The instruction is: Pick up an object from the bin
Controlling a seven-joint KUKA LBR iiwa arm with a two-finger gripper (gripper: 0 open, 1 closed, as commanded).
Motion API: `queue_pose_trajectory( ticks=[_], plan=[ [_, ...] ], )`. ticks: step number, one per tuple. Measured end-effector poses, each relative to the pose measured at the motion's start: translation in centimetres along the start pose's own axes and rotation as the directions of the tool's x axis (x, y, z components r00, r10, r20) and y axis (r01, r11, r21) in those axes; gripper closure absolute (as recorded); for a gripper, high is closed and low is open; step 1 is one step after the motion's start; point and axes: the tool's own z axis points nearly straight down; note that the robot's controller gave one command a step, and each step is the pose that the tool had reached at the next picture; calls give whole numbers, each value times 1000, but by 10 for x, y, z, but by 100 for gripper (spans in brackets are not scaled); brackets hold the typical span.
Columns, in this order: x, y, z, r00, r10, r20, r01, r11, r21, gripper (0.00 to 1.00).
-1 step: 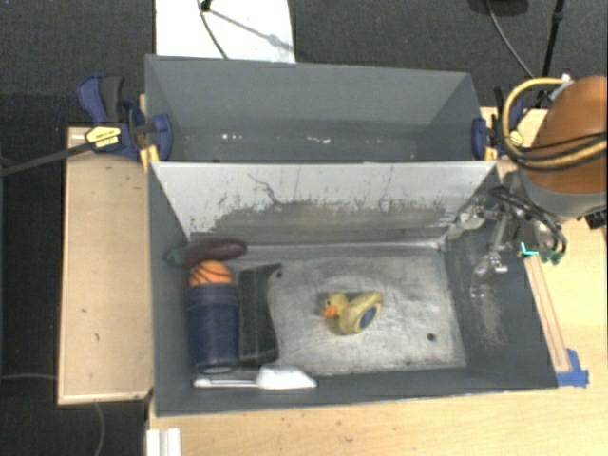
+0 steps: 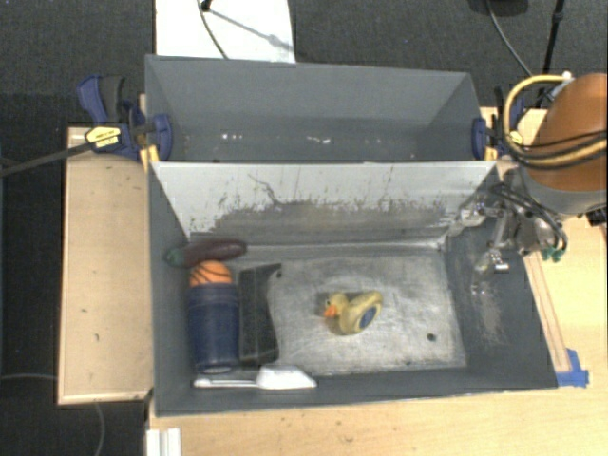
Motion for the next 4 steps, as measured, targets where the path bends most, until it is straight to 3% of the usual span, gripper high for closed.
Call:
queue_pose_trajectory(
  ticks=[1,2,3,4],
  plan=[
    [1,73,54,991,-133,0,133,991,0,0],
    [2,127,21,980,-201,-2,201,980,-2,0],
    [32,147,53,970,-242,-1,242,970,-1,0],
    [39,179,97,916,-401,0,401,916,-1,0]
  ],
)
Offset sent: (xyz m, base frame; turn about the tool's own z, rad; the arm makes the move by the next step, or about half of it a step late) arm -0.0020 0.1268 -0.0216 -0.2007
